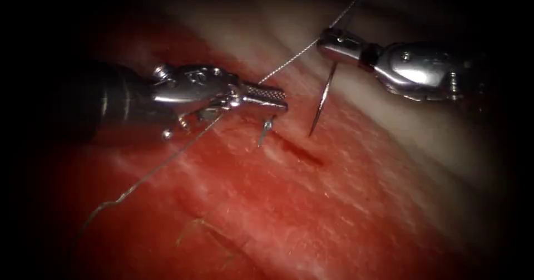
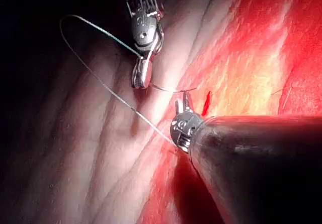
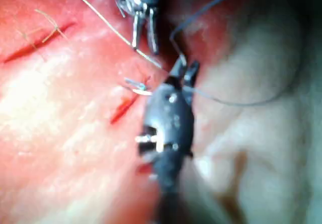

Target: Wound Closure

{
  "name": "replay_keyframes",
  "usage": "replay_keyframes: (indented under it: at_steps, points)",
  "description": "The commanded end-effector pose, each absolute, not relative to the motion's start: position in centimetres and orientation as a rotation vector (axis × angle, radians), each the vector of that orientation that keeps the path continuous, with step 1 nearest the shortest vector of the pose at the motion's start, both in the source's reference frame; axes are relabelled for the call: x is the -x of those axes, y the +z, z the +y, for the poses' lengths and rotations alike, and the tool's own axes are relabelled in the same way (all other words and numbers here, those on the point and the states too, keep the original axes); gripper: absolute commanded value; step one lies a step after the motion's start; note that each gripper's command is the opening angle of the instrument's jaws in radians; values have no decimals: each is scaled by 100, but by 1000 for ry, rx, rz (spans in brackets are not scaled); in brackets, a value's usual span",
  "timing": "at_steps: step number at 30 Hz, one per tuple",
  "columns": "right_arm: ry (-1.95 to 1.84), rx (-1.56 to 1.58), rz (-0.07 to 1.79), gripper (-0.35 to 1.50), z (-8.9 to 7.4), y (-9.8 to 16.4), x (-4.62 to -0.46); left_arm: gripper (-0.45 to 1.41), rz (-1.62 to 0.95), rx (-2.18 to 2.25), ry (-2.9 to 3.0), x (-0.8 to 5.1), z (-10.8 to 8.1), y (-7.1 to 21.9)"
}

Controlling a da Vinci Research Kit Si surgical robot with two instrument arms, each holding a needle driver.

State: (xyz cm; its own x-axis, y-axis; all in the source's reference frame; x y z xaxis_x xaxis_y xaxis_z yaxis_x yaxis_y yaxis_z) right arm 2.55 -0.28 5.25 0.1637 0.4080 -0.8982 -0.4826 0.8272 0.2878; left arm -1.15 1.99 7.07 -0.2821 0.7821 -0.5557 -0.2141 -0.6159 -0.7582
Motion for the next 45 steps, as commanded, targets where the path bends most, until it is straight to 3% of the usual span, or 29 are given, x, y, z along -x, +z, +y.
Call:
replay_keyframes:
  at_steps: [1,13,45]
  points:
    - [618,81,1262,-35,-33,535,-262,-18,-743,1276,1986,123,190,715]
    - [501,184,1264,-35,-42,537,-259,-10,-817,1128,2228,154,131,739]
    - [360,298,1248,-35,-55,549,-280,9,-814,1025,2328,142,127,780]
